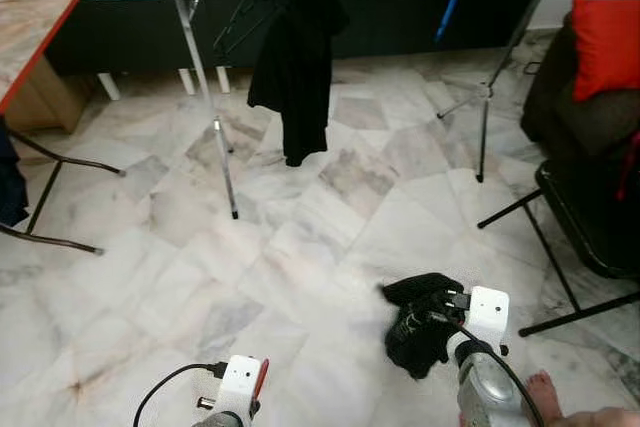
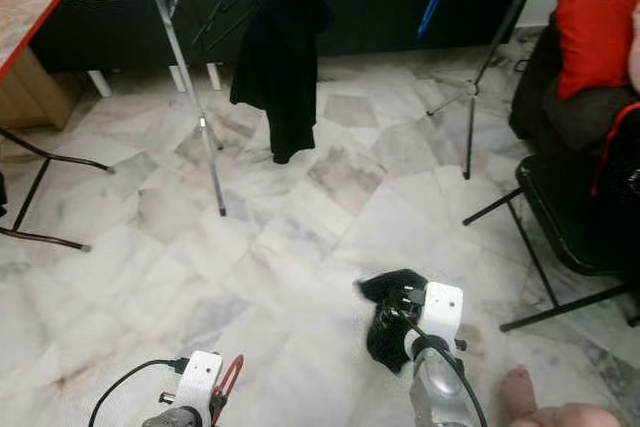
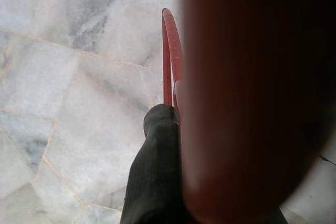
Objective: Hang hanger
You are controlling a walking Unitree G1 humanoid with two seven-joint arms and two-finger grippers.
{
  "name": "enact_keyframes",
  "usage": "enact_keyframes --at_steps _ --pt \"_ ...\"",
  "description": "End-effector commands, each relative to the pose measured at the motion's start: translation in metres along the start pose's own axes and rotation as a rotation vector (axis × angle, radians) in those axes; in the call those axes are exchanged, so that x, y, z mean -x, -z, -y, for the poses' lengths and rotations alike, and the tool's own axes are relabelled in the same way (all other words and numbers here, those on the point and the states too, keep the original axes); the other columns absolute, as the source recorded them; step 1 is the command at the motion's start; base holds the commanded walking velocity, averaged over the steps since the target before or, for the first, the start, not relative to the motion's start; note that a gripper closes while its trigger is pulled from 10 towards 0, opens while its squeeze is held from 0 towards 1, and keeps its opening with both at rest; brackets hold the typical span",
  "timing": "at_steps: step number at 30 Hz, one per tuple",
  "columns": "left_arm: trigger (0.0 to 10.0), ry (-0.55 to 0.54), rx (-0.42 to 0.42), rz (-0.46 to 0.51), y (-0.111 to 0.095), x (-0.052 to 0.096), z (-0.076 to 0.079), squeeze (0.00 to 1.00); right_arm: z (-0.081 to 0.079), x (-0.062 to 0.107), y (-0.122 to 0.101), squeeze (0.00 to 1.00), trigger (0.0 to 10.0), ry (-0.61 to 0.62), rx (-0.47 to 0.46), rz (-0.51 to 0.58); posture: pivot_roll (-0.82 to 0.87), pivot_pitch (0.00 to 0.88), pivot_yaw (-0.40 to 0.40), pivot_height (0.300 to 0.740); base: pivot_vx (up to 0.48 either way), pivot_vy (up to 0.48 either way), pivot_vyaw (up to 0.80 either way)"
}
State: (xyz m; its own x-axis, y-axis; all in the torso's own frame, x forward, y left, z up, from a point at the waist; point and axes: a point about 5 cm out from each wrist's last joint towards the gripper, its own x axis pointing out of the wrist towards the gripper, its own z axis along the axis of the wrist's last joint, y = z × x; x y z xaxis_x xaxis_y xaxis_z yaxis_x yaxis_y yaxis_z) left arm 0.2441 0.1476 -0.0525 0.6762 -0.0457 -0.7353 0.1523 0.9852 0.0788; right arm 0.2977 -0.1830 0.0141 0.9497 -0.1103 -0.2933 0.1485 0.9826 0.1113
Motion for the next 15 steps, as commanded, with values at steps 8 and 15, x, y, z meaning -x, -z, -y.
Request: enact_keyframes --at_steps 8,15 --pt "10.0 -0.027 0.019 -0.038 0.0131 0.0022 -0.005 0.0 -0.0075 0.0019 0.0009 0.0 10.0 -0.062 0.036 0.018 0.0 0.178 0.003 0.74 0.0 0.0 0.71" --pt "10.0 -0.037 0.025 -0.041 0.0147 0.0026 -0.0075 0.0 -0.0073 0.0012 0.002 0.0 10.0 -0.055 0.009 0.002 0.0 0.179 0.007 0.74 0.0 0.0 0.26"
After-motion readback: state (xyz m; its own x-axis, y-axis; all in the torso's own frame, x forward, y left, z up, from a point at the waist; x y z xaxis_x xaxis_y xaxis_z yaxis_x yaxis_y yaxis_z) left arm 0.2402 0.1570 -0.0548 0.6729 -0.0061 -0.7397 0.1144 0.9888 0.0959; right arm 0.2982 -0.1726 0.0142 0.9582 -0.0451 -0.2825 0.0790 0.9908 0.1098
